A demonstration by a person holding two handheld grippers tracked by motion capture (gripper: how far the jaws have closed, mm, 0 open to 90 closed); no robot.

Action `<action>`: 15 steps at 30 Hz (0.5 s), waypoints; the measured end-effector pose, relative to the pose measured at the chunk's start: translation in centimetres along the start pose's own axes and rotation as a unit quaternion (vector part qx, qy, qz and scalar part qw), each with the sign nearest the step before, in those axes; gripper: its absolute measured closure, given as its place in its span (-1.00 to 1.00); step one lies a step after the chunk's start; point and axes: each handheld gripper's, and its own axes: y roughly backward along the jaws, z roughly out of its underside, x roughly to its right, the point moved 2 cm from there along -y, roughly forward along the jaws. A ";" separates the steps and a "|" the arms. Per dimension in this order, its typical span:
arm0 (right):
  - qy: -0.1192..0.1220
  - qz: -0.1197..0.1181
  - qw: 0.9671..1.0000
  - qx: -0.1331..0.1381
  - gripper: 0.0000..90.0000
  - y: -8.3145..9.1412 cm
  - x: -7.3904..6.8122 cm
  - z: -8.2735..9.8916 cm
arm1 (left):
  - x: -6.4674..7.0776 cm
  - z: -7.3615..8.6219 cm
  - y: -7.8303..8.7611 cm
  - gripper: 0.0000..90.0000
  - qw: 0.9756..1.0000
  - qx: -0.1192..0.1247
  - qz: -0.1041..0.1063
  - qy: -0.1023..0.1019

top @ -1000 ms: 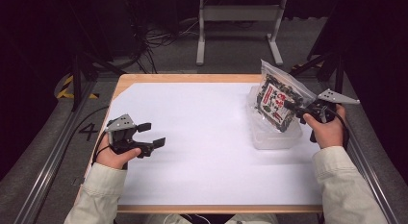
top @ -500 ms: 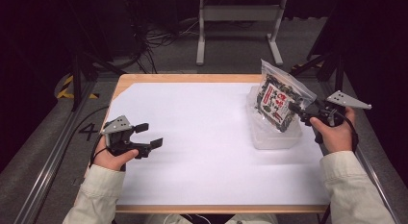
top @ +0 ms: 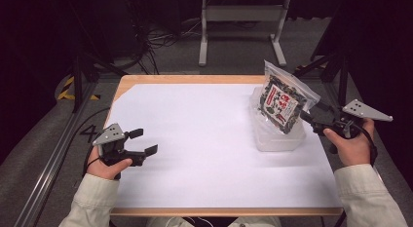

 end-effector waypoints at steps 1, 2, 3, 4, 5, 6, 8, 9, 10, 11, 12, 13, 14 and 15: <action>0.000 0.001 1.000 0.004 -0.46 0.5 -0.3 0.0 | 0.0 0.1 0.1 -0.67 1.000 0.001 0.000 -0.002; 0.001 0.001 1.000 0.006 -0.46 0.7 -0.5 0.1 | 0.1 0.2 0.2 -0.67 1.000 0.003 0.001 0.000; 0.003 0.000 1.000 0.011 -0.46 1.0 -0.8 0.2 | 0.1 0.3 0.2 -0.67 1.000 0.002 0.000 -0.005; 0.003 -0.001 1.000 0.012 -0.46 1.2 -1.1 0.2 | 0.2 0.5 0.3 -0.67 1.000 0.003 0.001 -0.006; 0.004 -0.003 1.000 0.012 -0.46 1.4 -1.4 0.3 | 0.3 0.6 0.3 -0.67 1.000 0.004 0.002 -0.004; 0.007 -0.006 1.000 0.012 -0.46 1.6 -1.7 0.4 | 0.4 0.7 0.3 -0.67 1.000 0.005 0.003 -0.004; 0.013 -0.010 1.000 0.013 -0.46 1.9 -2.5 0.5 | 0.5 0.9 0.4 -0.67 1.000 0.007 0.001 -0.011; 0.014 -0.014 1.000 0.014 -0.46 2.0 -2.9 0.5 | 0.6 1.0 0.4 -0.67 1.000 0.007 0.001 -0.014; 0.016 -0.017 1.000 0.016 -0.47 2.1 -3.2 0.5 | 0.7 1.1 0.4 -0.67 1.000 0.009 0.003 -0.012; 0.018 -0.021 0.999 0.017 -0.48 2.3 -3.5 0.6 | 0.8 1.2 0.5 -0.68 1.000 0.007 0.005 -0.011; 0.019 -0.023 0.999 0.017 -0.48 2.4 -3.8 0.6 | 0.8 1.3 0.5 -0.68 1.000 0.006 0.007 -0.009; 0.018 -0.028 0.999 0.020 -0.49 2.4 -4.1 0.6 | 0.9 1.4 0.5 -0.68 1.000 0.009 0.008 -0.007; 0.020 -0.031 0.999 0.020 -0.49 2.4 -4.4 0.7 | 0.9 1.5 0.5 -0.68 1.000 0.010 0.009 -0.009; 0.019 -0.035 0.999 0.019 -0.50 2.5 -4.7 0.8 | 1.0 1.6 0.6 -0.68 1.000 0.009 0.010 -0.008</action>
